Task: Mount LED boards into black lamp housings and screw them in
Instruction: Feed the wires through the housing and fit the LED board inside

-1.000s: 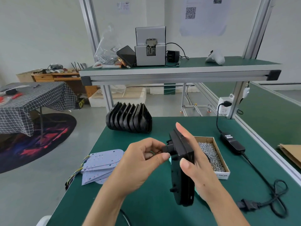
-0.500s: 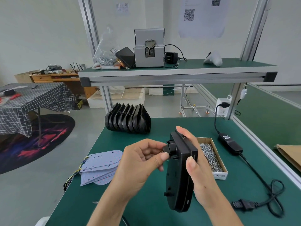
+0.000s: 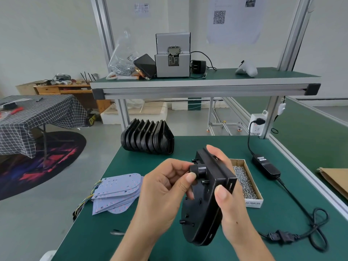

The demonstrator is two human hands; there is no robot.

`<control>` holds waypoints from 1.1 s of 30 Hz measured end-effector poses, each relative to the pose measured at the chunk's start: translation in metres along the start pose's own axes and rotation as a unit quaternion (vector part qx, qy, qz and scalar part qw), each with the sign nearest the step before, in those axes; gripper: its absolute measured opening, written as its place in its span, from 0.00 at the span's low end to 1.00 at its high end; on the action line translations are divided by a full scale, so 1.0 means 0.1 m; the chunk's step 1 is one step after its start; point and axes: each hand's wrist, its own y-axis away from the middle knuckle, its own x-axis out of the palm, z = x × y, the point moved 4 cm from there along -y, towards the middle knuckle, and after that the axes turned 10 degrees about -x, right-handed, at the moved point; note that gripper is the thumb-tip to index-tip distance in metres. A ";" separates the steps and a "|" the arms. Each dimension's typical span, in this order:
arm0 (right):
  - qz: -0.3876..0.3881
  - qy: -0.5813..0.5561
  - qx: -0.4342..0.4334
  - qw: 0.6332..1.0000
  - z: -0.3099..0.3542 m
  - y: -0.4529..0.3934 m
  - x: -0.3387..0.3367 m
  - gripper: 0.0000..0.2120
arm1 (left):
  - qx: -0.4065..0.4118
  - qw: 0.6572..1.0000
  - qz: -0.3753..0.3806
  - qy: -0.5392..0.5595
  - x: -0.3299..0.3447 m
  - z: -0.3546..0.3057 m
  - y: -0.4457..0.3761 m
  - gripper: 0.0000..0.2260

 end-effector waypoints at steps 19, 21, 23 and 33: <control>0.034 0.046 0.009 0.998 0.18 0.00 0.03 0.47 | -0.031 0.999 0.027 -0.009 -0.10 -0.10 -0.03 0.04; 0.046 0.055 0.005 0.997 0.20 0.00 0.04 0.48 | -0.047 0.998 0.033 0.007 -0.12 -0.11 -0.03 0.03; 0.061 0.069 -0.004 0.996 0.23 -0.01 0.04 0.47 | -0.060 0.997 0.042 0.004 -0.14 -0.13 -0.04 0.04; 0.092 0.131 -0.068 0.985 0.29 -0.07 0.10 0.39 | -0.074 0.983 0.103 -0.135 -0.33 -0.23 -0.15 0.08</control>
